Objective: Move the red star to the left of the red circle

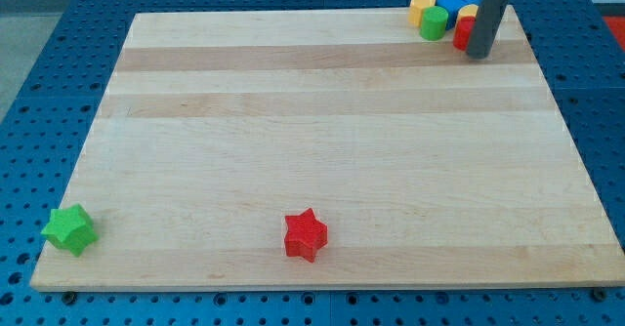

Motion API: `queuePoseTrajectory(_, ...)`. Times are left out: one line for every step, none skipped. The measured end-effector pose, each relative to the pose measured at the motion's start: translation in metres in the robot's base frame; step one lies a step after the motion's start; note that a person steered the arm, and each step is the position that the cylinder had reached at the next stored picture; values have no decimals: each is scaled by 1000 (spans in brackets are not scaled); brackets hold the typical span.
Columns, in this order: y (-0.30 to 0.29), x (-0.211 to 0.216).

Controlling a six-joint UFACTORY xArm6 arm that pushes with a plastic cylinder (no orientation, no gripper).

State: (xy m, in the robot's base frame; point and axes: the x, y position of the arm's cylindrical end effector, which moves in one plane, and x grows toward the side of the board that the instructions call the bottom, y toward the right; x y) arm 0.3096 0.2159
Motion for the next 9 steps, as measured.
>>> queuePoseTrajectory(17,86)
queuePoseTrajectory(-54,196)
queuePoseTrajectory(-90,204)
queuePoseTrajectory(-159,166)
queuePoseTrajectory(-274,184)
queuePoseTrajectory(-349,230)
queuePoseTrajectory(-317,306)
queuePoseTrajectory(-282,308)
queuePoseTrajectory(-242,295)
